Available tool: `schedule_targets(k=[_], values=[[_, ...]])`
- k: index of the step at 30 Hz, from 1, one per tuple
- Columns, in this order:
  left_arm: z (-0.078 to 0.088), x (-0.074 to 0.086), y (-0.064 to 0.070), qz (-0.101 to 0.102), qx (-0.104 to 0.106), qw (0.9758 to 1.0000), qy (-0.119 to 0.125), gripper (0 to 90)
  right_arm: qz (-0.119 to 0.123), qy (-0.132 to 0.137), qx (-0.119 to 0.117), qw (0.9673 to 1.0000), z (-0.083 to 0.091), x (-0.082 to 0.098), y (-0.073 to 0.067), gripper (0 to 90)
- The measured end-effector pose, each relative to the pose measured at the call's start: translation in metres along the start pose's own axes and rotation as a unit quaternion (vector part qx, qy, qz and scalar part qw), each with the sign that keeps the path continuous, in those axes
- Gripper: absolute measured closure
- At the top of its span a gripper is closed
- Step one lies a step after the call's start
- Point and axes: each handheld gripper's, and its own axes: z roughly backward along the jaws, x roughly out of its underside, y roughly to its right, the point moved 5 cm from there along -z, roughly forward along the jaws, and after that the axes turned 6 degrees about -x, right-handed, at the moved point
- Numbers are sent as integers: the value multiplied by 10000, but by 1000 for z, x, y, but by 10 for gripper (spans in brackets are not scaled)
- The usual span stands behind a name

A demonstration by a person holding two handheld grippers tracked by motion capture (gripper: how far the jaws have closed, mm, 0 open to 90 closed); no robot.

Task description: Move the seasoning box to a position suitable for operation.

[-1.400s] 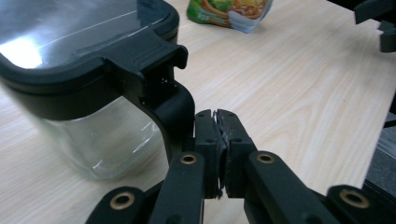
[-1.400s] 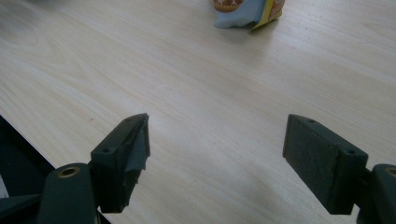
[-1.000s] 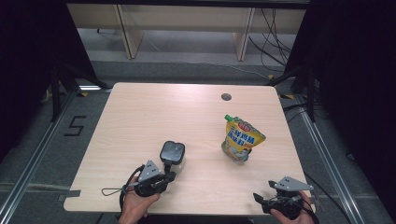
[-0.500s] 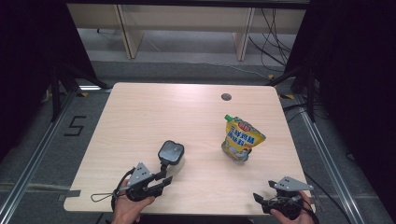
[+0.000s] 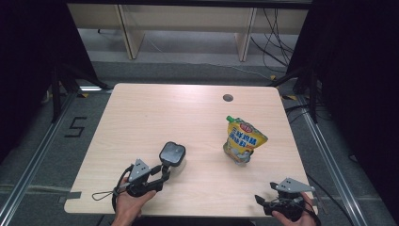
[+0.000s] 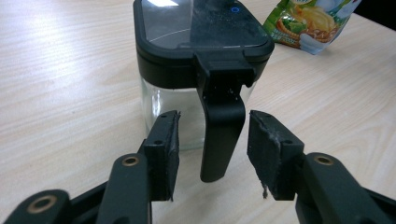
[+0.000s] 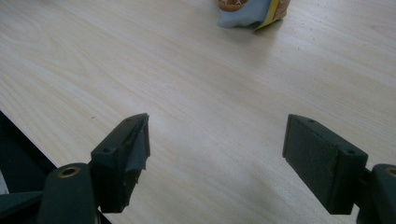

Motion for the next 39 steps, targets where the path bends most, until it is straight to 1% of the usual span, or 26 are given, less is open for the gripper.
schedule_targets(k=[1, 2, 3, 6, 7, 9, 10, 12, 16, 17, 19, 20, 21, 22, 23, 24, 25, 27, 30, 31, 32, 33, 36, 37, 38, 39], values=[[-3, -2, 0, -144, -24, 9999, -3, 557, -11, -8, -1, 10000, 0, 0, 0, 240], [-3, -3, -1, -187, -98, 9998, -28, 563, 37, -1, 2, 10000, -1, 0, 0, 240], [-5, -4, -1, -208, -59, 9998, 11, 574, 40, 5, -71, 10000, -2, 0, 0, 240], [-5, -4, -2, -182, -69, 9998, -21, 593, 42, 4, -95, 9999, -2, 0, -1, 240], [-5, -4, -4, -222, -86, 9997, -25, 604, 33, 4, -59, 10000, -1, 0, 0, 240], [-5, -4, -6, -235, -114, 9997, -23, 623, -1, -7, -103, 9999, 0, 0, 0, 240], [-4, -3, -9, -241, -121, 9996, -80, 624, -10, -1, -101, 9999, 0, 0, 0, 240], [-5, -3, -11, -175, -146, 9997, -117, 630, -36, 9, -98, 9999, -1, 0, 0, 241], [-9, -2, -9, -228, -117, 9996, -149, 650, 14, 4, -122, 9999, -1, 0, 0, 241], [-12, -2, -10, -236, -97, 9994, -231, 652, 32, 32, -71, 10000, -1, 0, 0, 242], [-13, -3, -15, -162, -33, 9995, -267, 653, -13, 18, -95, 10000, -1, 0, 0, 243], [-13, -3, -15, -162, -33, 9995, -267, 686, -13, 18, -95, 10000, -1, 0, 0, 243], [-13, -3, -17, -140, -1, 9997, -220, 686, -24, 15, -99, 9999, -1, 0, 0, 243], [-12, -3, -19, -247, -11, 9994, -259, 705, -44, 14, -89, 9999, 0, 0, 0, 242], [-11, -3, -20, -354, -12, 9989, -296, 715, 22, 48, -29, 10000, 0, 0, 1, 242], [-11, -3, -20, -456, 84, 9985, -298, 718, 34, 20, -21, 10000, 0, 0, 2, 242], [-11, -4, -21, -685, 98, 9972, -295, 720, -14, -12, -58, 10000, 0, 1, 1, 242], [-11, -4, -19, -709, 262, 9967, -284, 722, 25, 52, -36, 10000, 0, 0, 1, 242], [-11, -3, -17, -729, 342, 9964, -278, 724, 14, 48, -67, 10000, 0, 0, 1, 242], [-10, -3, -17, -842, 419, 9952, -287, 724, -29, 17, -96, 9999, 0, 0, 0, 243], [-10, -2, -14, -749, 485, 9957, -247, 725, -16, 34, -93, 9999, 0, 0, 0, 243], [-9, -2, -14, -899, 510, 9941, -320, 725, 12, 55, -61, 10000, 0, 0, 1, 243], [-7, -1, -9, -930, 612, 9932, -340, 727, 25, 17, -38, 10000, 0, 0, 1, 243], [-7, 0, -4, -935, 762, 9922, -305, 728, 26, 13, -30, 10000, 0, 0, 2, 243], [-7, 0, -4, -935, 762, 9922, -305, 728, -7, -1, -71, 10000, 0, 0, 1, 243], [-6, 2, 1, -934, 882, 9911, -359, 729, 19, 48, -41, 10000, 0, 0, 1, 243]])
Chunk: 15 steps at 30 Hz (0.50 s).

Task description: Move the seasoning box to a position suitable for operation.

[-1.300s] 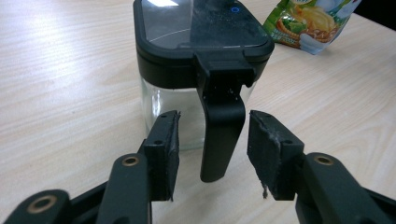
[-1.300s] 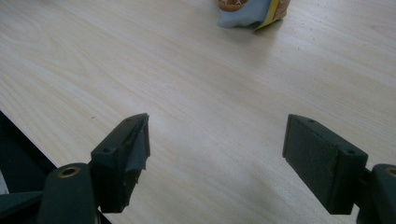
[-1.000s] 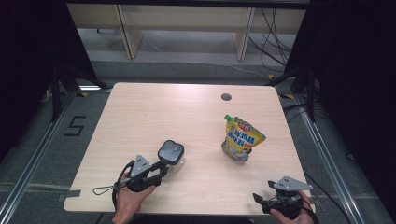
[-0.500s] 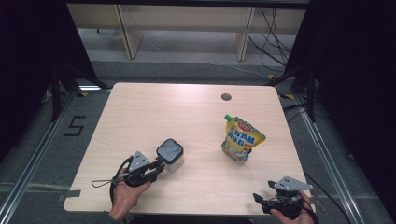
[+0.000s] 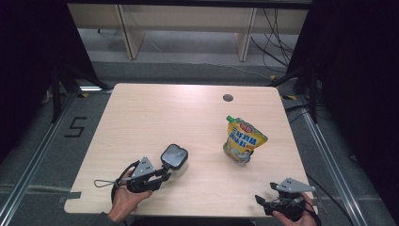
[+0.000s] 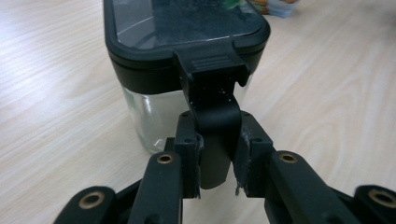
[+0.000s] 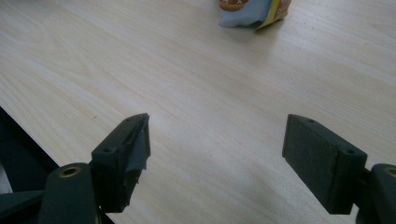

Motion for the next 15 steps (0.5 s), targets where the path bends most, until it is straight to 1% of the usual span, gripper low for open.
schedule_targets(k=[1, 2, 3, 4, 5, 6, 7, 8, 9, 10, 11, 12, 13, 14, 15], values=[[0, 0, 0, 0, 0, 10000, 0, 730, 0, 0, 0, 10000, 0, 0, 0, 243], [0, 0, 5, -78, 116, 9999, 6, 732, -9, 3, -23, 10000, 0, 0, 0, 243], [0, 0, 5, -78, 116, 9999, 6, 733, -9, 3, -23, 10000, 0, 0, 0, 243], [0, -1, 12, -85, 304, 9995, 10, 736, -64, -36, -64, 10000, 0, 0, -1, 243], [0, -1, 12, -85, 304, 9995, 10, 740, -64, -36, -64, 10000, 0, 0, -1, 243], [0, -1, 19, -146, 445, 9989, -14, 745, -218, -68, -70, 9997, 0, 1, -4, 243], [-1, -1, 24, -121, 532, 9985, 38, 752, -182, -74, -28, 9998, 0, 1, -4, 243], [-1, -1, 27, -141, 592, 9981, -17, 760, -184, -69, -74, 9998, 0, 1, -4, 243], [-1, -1, 27, -141, 592, 9981, -17, 770, -184, -69, -74, 9998, 0, 1, -4, 243], [-1, 0, 31, -162, 681, 9975, -38, 779, -125, -17, -31, 9999, 0, 1, -3, 243], [-2, 1, 34, -99, 725, 9973, -52, 785, -164, -50, -57, 9998, 0, 1, -3, 243], [-1, 2, 36, -89, 698, 9975, -115, 789, -141, -37, -54, 9999, 0, 1, -3, 243], [-1, 2, 36, -89, 698, 9975, -115, 789, -141, -37, -54, 9999, 0, 1, -3, 243], [1, 3, 35, -160, 694, 9975, -39, 787, -83, -33, 23, 10000, 0, 1, -1, 243], [4, 4, 34, -38, 591, 9982, -119, 784, -102, -42, 7, 9999, 0, 1, -2, 243]])
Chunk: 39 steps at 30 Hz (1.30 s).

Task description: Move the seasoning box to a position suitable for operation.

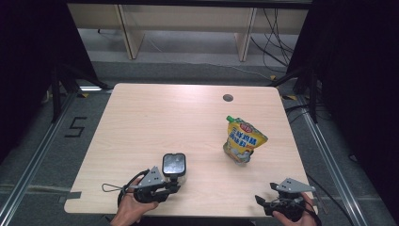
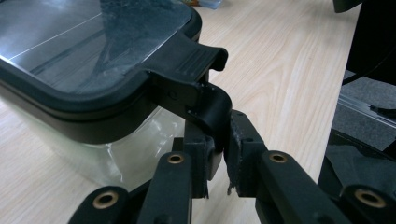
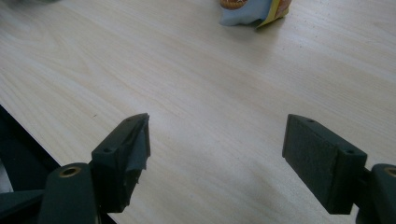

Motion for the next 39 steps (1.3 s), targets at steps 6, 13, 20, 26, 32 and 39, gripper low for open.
schedule_targets(k=[6, 13, 20, 26, 32, 39], values=[[15, 8, -11, 32, -345, 9994, 6, 753, 64, -21, -25, 10000, -1, 0, 1, 243], [30, 11, -34, 181, -1102, 9937, 81, 719, 100, -40, -86, 9999, -3, 0, 1, 243], [31, 8, -45, -13, -1486, 9889, 18, 713, 107, -61, -99, 9999, -3, 0, 1, 243], [29, 3, -47, -61, -1582, 9874, 58, 705, 94, -51, -82, 9999, -4, 0, 0, 243], [27, -3, -48, -96, -1527, 9878, 274, 701, 60, -114, -121, 9998, -4, 1, -1, 243], [27, -2, -48, -312, -1359, 9899, 242, 716, 75, -86, -132, 9998, -4, 1, -1, 243]])
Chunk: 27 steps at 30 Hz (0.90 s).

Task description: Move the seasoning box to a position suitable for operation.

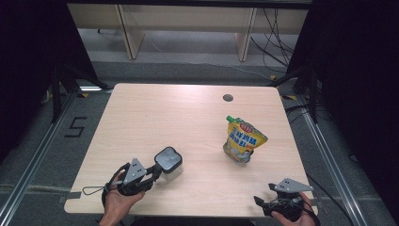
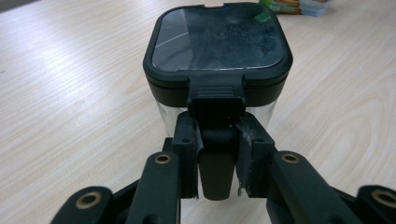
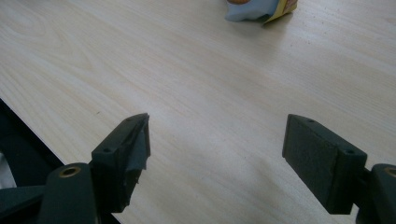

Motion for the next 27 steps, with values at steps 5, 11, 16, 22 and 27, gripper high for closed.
schedule_targets(k=[5, 11, 16, 22, 27], values=[[1, -1, 1, -218, 141, 9996, 55, 718, -10, -29, -3, 10000, 1, 0, 0, 243], [0, -1, 13, -111, 550, 9984, 88, 719, 17, -32, 13, 10000, 0, 0, 0, 243], [-3, -3, 19, -239, 769, 9967, 138, 719, -4, -37, 17, 10000, 0, 0, 0, 243], [-7, -5, 23, -225, 961, 9950, 168, 718, 56, -15, 34, 10000, 0, 0, 0, 243], [-10, -7, 25, -281, 1103, 9933, 196, 718, 2, -37, 27, 10000, 1, 0, 0, 243]])
